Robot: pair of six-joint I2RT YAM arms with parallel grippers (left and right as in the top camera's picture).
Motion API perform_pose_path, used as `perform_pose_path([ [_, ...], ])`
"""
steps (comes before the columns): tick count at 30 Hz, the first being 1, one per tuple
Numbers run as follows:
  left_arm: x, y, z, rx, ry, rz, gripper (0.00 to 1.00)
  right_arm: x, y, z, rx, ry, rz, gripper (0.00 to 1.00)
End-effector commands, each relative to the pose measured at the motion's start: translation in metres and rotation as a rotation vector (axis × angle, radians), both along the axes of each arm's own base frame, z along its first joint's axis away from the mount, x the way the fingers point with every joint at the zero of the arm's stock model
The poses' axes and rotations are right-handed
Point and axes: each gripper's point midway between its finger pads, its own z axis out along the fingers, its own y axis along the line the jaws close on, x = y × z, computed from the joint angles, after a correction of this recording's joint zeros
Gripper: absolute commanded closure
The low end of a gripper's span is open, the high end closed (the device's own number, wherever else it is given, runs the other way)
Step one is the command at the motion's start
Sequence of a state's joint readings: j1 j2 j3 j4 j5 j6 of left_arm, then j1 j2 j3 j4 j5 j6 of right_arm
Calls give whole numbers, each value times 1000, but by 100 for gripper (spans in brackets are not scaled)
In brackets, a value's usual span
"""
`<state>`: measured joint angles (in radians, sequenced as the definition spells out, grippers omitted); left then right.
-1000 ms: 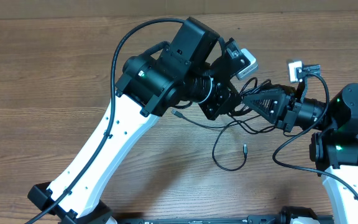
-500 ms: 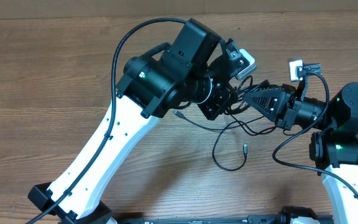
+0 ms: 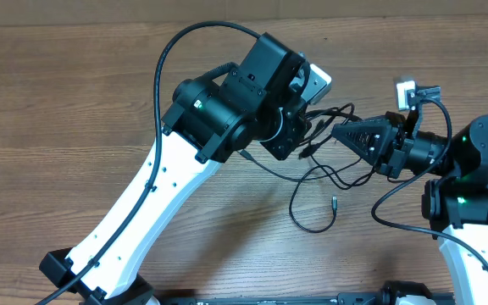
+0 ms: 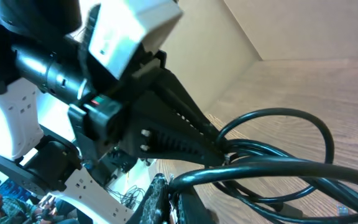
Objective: Untangle cables
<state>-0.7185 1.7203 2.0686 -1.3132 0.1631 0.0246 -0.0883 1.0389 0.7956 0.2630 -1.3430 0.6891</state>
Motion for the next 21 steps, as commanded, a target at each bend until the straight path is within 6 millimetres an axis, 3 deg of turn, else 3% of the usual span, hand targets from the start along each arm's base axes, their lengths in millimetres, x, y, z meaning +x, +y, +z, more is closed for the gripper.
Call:
perform_pose_path([
  [1,5,5,-3,32,-11,37,96,-4,1,7,3,-14,11,96],
  [9,7,8,-3,45,-20,43,96,0,-4,7,6,-6,-13,96],
  [12,11,19,-7,107,-50,56,96,9,-19,7,28,55,-77,96],
  [16,3,14,-8,100,-34,-15,96,28,-50,8,74,135,-227,94],
  [18,-5,3,-6,52,-14,-75,96,32,-63,8,89,158,-270,69],
  [19,-7,-1,-4,31,-6,-88,96,32,-68,8,93,169,-279,46],
  [20,-8,-5,-2,9,-2,-100,96,31,-70,7,92,173,-277,33],
  [21,-9,-8,0,-10,-1,-111,96,29,-71,7,89,173,-267,31],
])
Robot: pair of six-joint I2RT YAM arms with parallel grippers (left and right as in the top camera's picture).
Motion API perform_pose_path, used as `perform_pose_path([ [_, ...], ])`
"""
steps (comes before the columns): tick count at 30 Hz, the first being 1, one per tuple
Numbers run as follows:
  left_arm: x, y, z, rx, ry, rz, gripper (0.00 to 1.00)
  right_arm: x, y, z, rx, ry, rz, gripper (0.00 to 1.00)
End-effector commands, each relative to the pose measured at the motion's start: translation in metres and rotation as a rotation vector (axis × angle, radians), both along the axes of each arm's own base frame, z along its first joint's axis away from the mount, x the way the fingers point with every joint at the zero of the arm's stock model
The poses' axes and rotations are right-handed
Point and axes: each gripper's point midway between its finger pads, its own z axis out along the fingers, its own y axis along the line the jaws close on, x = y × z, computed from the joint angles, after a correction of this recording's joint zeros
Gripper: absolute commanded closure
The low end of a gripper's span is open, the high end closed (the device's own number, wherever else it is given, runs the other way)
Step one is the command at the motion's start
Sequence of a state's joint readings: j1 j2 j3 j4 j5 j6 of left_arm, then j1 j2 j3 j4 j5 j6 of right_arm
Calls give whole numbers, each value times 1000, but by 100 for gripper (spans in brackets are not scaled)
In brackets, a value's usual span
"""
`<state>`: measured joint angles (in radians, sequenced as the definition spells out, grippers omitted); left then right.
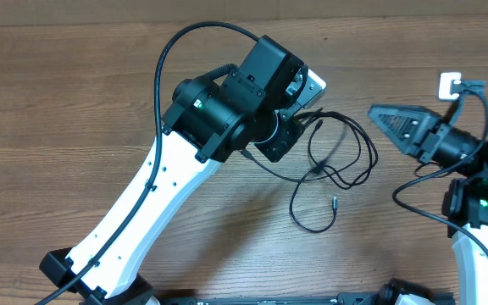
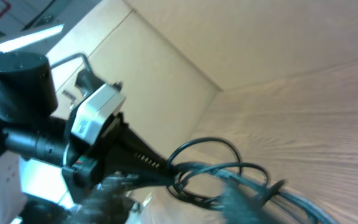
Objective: Untangle cables
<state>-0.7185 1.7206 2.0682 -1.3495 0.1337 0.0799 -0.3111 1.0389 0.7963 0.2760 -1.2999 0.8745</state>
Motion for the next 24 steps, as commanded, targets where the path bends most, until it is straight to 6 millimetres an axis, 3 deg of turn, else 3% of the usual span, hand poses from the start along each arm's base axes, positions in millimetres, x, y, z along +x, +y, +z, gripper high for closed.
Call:
perform_pose_path([
  [1,-7,-21,9,-92,13,-92,96,-6,-4,4,10,17,15,29],
  [4,-7,-31,16,-148,9,-122,96,-14,1,3,4,19,71,30],
  [10,-6,-49,33,-257,5,-143,96,-27,7,2,-5,22,154,53],
  [24,-16,-76,62,-456,67,-190,96,-28,16,0,-3,28,187,51],
])
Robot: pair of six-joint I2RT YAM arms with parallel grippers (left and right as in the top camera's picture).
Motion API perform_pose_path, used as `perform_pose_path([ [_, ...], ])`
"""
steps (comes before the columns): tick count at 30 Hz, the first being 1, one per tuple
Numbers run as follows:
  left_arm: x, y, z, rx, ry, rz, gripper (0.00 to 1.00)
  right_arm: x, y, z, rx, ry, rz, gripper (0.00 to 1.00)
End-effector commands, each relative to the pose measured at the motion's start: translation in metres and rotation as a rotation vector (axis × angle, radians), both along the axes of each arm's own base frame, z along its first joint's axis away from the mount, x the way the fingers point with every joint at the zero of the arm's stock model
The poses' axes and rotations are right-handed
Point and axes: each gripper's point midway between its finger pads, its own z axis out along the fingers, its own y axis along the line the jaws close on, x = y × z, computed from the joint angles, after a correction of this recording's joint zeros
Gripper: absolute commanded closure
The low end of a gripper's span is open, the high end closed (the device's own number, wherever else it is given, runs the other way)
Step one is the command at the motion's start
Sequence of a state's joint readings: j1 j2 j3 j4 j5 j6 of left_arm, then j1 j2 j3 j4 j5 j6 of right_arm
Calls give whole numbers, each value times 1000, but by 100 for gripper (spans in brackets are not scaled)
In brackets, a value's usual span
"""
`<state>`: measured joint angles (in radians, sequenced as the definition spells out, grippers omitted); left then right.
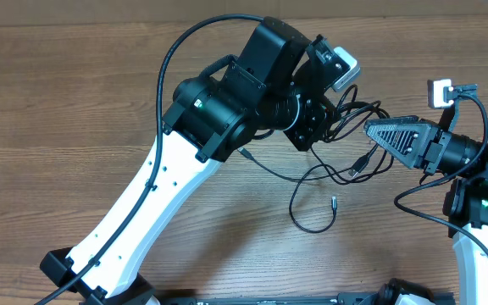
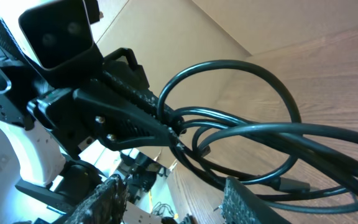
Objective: Untangle cables
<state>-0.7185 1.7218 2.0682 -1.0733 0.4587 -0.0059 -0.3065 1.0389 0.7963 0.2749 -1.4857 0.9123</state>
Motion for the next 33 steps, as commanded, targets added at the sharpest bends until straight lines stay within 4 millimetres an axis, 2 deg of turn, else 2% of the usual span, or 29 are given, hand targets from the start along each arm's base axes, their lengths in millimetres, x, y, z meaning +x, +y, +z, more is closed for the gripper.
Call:
perform_pose_path([
  [1,-14,-12,10,-77,57,-69,96,3,0,2,-2,-9,-9,51],
  [9,-26,-18,18,-127,87,-138,96,8,-2,1,2,-3,-33,47],
  [20,-37,-26,20,-135,90,-175,96,15,-5,1,6,-3,-77,48],
  [25,-46,-35,22,-143,76,-205,96,17,-6,2,7,-4,-89,60],
  [27,-47,-37,23,-142,67,-205,96,17,-6,2,7,-4,-89,69],
  [29,-45,-36,22,-136,62,-194,96,17,-6,2,7,-4,-89,75],
  [33,-45,-36,21,-136,63,-194,96,17,-6,2,7,-4,-89,78],
])
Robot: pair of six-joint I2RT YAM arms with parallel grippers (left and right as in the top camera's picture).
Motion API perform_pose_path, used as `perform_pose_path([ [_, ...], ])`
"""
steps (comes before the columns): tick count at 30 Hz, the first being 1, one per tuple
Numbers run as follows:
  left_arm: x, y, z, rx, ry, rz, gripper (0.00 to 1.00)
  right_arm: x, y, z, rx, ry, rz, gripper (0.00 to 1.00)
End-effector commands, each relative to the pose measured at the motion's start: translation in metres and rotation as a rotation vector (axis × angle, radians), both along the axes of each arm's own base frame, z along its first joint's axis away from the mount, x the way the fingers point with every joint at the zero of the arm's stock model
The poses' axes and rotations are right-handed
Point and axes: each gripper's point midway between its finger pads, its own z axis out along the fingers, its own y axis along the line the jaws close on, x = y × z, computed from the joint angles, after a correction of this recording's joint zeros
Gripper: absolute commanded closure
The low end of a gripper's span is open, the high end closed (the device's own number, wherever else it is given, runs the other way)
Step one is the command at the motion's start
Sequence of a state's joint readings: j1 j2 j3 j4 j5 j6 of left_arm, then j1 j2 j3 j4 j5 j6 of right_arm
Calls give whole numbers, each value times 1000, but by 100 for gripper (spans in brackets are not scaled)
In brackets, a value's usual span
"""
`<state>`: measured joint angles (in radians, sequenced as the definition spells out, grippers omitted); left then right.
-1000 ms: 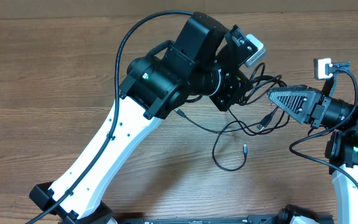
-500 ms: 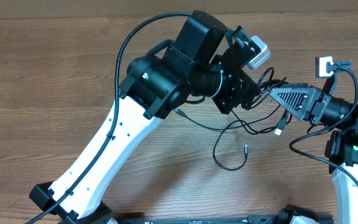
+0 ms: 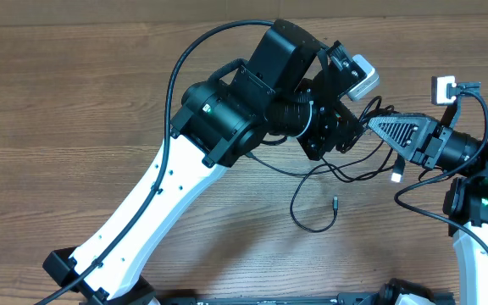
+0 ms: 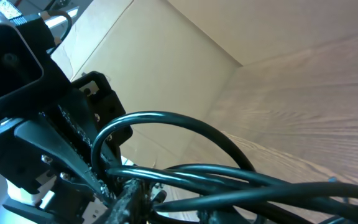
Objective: Untangle cables
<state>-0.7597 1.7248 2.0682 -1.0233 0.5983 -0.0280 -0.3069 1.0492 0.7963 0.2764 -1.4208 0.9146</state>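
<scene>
A tangle of thin black cables (image 3: 346,174) hangs between the two grippers and trails onto the wooden table. My left gripper (image 3: 356,127) is shut on the top of the bundle. My right gripper (image 3: 373,124) meets it tip to tip from the right. In the right wrist view the cable loop (image 4: 185,121) runs out of the left gripper's fingers (image 4: 67,134), and several strands pass between my right gripper's (image 4: 166,208) fingers, which stand close on them. A connector (image 3: 396,176) dangles under the right gripper. Another cable end (image 3: 334,202) lies on the table.
The wooden table (image 3: 74,102) stretches to the left. The left arm's white link (image 3: 168,195) crosses the middle diagonally. A cardboard wall (image 4: 166,56) stands behind the table in the right wrist view. The right arm's base (image 3: 481,212) sits at the right edge.
My left gripper has moved right with the bundle and now touches the right gripper's tip. The right fingers stand closer together around the strands. The dangling connector has moved right, under the right gripper.
Both grippers met at the tangle over the middle of the table. Then the right gripper was drawn back to the right, clear of the cables the left held. Then it stood open around strands brought rightward by the left gripper, and now grips them.
</scene>
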Motion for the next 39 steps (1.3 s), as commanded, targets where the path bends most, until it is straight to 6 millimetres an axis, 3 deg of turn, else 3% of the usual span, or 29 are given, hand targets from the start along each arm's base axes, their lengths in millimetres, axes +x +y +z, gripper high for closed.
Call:
perform_pose_path([
  [1,-15,-11,6,-34,18,-60,96,5,-1,3,-2,-12,-24,80],
  [7,-9,-8,2,-9,3,-24,96,4,-1,3,-1,-9,-19,96],
  [14,14,6,-13,94,-48,110,96,-9,5,3,-12,-21,61,96],
  [21,44,42,-38,287,-94,336,96,-22,9,6,-39,-70,139,96],
  [27,46,61,-51,365,-73,370,96,-13,-14,6,-34,-53,42,96],
  [31,43,60,-51,354,-54,353,96,-8,-38,6,-37,-51,-46,96],
  [32,41,59,-50,347,-50,343,96,-7,-43,6,-37,-50,-64,96],
  [35,35,50,-47,314,-48,282,96,-5,-53,5,-28,-31,-101,76],
  [39,34,46,-44,292,-53,258,96,-6,-56,3,-19,-12,-104,70],
])
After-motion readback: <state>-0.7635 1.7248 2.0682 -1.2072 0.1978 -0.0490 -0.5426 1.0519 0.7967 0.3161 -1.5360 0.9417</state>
